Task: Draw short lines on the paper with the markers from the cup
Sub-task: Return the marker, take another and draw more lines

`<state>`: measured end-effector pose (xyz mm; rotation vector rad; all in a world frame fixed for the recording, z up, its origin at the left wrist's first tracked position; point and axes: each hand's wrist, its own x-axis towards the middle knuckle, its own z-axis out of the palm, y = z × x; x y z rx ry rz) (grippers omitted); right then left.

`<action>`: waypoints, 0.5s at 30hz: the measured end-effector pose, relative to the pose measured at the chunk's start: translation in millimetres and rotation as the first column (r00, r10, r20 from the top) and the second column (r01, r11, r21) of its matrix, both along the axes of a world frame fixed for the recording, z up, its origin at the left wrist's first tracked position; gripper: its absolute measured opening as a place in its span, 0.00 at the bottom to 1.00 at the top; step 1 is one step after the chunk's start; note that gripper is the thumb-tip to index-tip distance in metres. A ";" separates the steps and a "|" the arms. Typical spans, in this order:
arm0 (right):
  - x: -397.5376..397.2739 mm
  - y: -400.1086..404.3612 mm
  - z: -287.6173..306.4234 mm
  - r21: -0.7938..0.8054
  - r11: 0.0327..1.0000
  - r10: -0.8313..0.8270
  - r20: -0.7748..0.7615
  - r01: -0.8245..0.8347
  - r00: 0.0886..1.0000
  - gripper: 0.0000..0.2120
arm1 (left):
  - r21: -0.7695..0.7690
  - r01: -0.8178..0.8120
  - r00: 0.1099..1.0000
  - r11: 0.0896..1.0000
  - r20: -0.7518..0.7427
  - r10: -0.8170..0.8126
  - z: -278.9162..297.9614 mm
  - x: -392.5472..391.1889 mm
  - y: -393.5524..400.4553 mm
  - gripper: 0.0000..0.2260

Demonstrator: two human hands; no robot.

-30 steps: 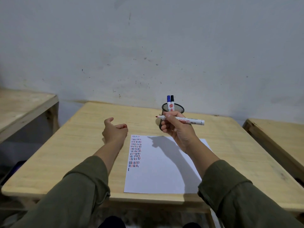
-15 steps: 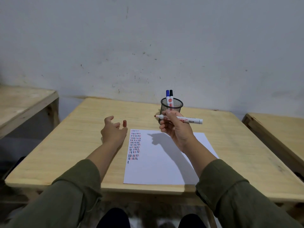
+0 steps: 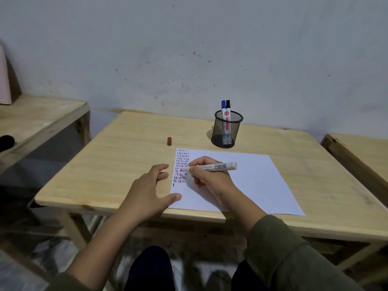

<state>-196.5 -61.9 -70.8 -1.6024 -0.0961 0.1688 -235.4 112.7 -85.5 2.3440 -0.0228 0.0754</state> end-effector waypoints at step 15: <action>-6.0 4.9 -9.7 -0.224 0.973 0.080 0.083 -0.060 0.993 0.07 | 0.331 -0.024 0.999 0.943 0.033 0.013 -11.2 -0.3 4.6 0.38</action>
